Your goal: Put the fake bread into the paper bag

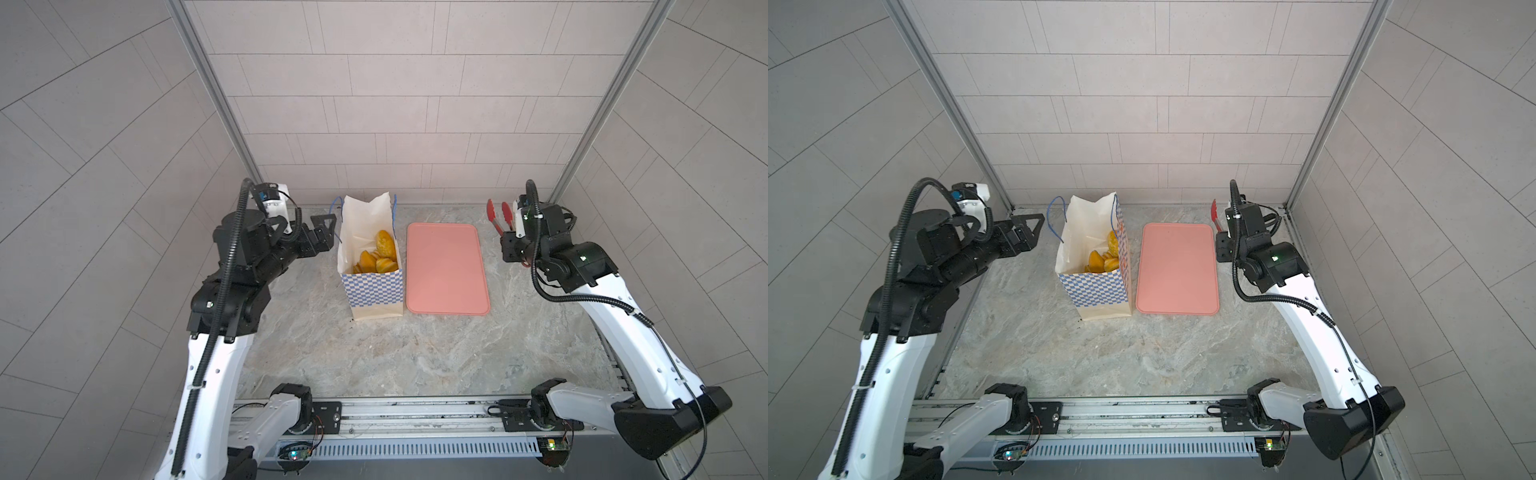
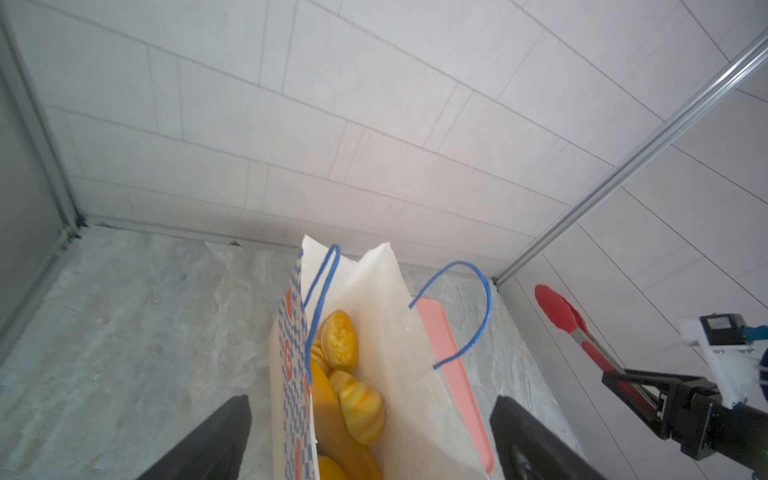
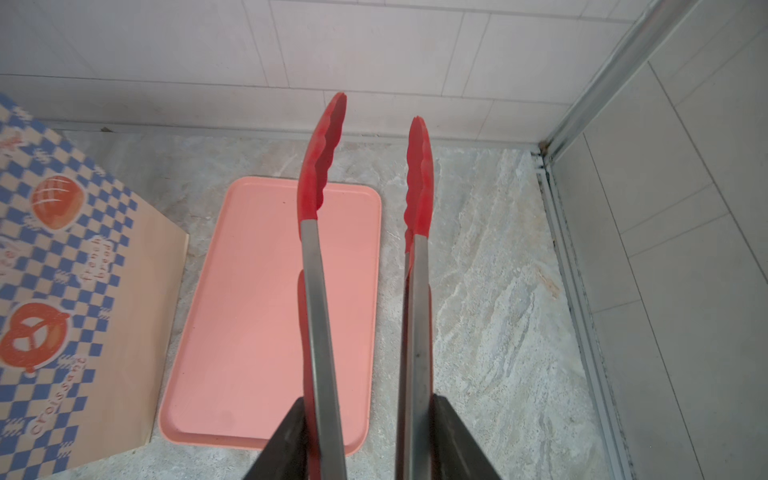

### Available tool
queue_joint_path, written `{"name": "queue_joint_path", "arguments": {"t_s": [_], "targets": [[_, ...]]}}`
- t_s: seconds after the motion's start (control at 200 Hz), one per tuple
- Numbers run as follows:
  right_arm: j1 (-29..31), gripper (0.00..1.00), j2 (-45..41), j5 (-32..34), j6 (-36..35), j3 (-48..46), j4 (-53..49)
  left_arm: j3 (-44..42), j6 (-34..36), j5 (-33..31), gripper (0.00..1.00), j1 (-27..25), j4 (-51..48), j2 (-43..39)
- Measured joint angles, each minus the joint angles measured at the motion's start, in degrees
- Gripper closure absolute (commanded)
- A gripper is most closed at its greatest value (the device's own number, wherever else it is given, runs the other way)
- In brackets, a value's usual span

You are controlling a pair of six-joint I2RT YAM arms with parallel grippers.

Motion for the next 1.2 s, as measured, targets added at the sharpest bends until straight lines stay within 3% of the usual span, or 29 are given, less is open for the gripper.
{"name": "queue_joint_path", "arguments": {"t_s": [0.135, 0.27, 0.455, 0.57, 0.886, 1.201], "targets": [[-6.2, 0.58, 4.4, -2.6, 1.4, -3.4, 3.4, 1.9, 0.2, -6.4, 0.03, 1.1, 1.2, 2.3], [-10.8, 0.58, 10.6, -3.6, 2.5, -4.9, 6.5, 0.2, -2.4, -8.6, 0.03, 6.6, 4.6, 6.1], [-13.7, 0.58, 19.9, -3.3, 2.7, -3.8, 9.4, -8.7, -11.1, -3.5, 0.06, 18.8, 10.6, 10.9], [-14.8, 0.59, 25.9, -2.5, 2.7, -2.4, 9.8, -14.6, -15.7, 0.0, 0.07, 23.8, 13.6, 13.3], [-16.2, 0.56, 33.2, -0.9, 2.7, -2.7, 8.4, -27.4, -20.9, 3.5, 0.07, 24.5, 19.2, 11.7], [-18.8, 0.27, 34.7, -2.4, 3.1, -9.4, 9.0, -32.9, -20.3, 3.1, 0.07, 24.5, 21.9, 8.3]]}}
